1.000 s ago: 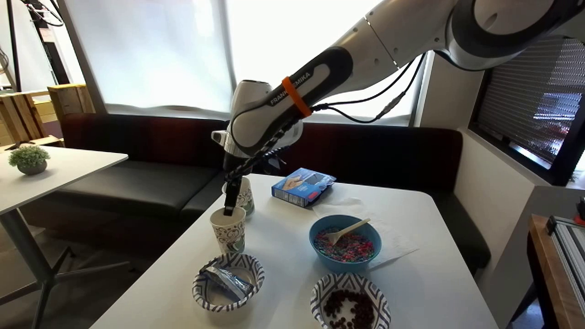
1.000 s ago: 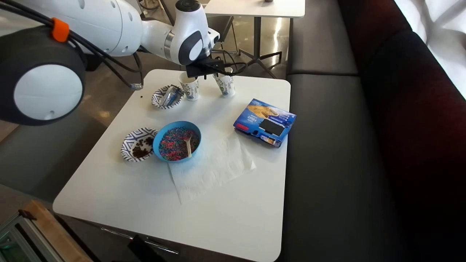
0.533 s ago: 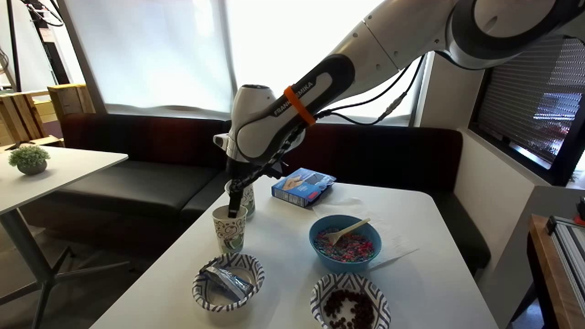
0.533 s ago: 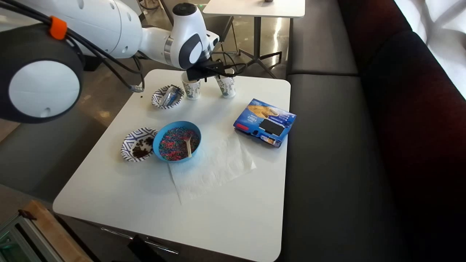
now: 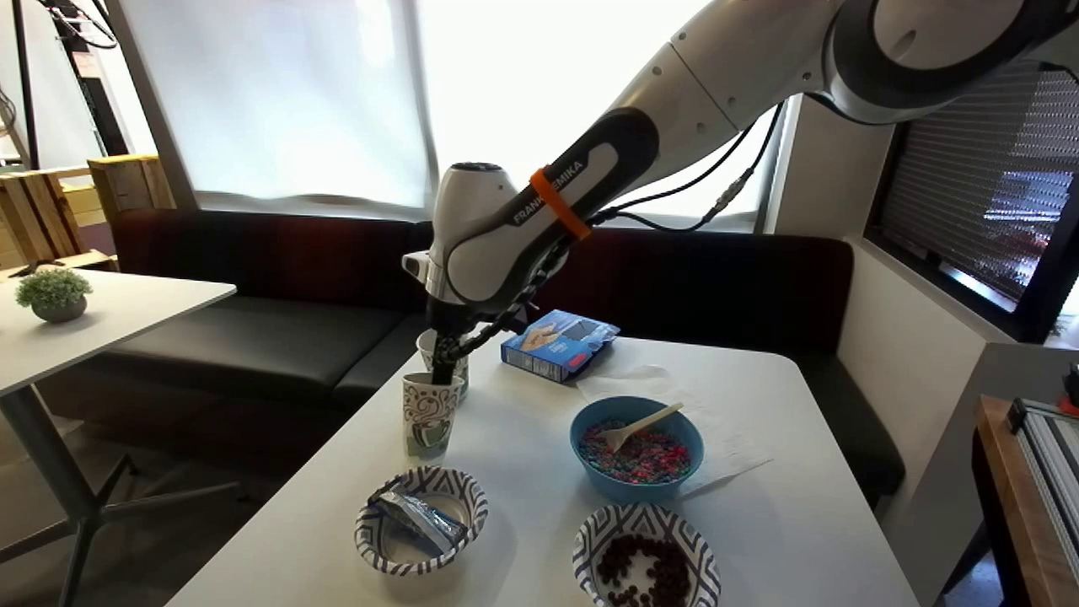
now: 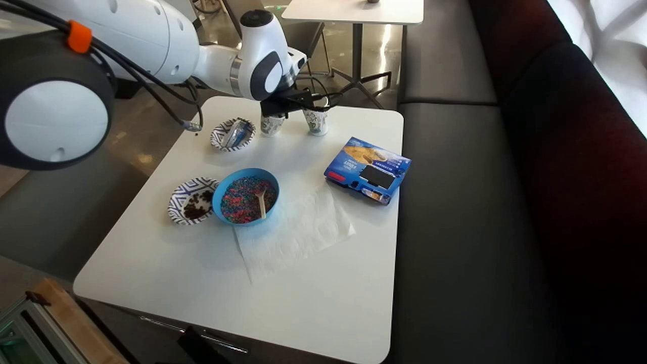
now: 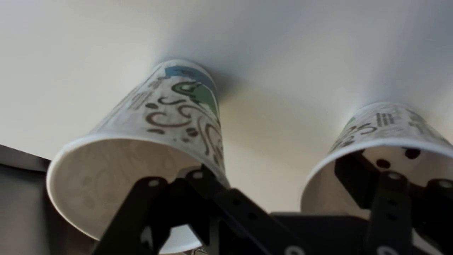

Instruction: Move the blue bowl and the paper cups to the front

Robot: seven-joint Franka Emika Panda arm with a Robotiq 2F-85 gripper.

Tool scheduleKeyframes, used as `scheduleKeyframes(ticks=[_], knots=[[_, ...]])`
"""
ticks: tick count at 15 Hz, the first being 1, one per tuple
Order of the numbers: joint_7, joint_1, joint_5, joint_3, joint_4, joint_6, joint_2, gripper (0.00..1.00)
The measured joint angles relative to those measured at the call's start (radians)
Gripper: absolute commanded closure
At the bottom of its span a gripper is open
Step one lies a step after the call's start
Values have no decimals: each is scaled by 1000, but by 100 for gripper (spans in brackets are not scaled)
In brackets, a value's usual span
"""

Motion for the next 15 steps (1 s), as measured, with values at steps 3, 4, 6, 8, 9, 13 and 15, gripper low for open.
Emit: scheduleKeyframes(ticks=[3,4,6,8,9,13,15], knots=[[12,0,-6,-1,-11,1,-7,27],[14,0,-6,-1,-13,1,-8,29],[19,0,-9,-1,-19,2,-13,36],[26,0,-13,-1,-30,8,-20,38],[29,0,-14,-1,-34,12,-23,39],[34,2,-17,-1,-43,31,-25,34],[34,4,-17,1,-53,42,-29,35]])
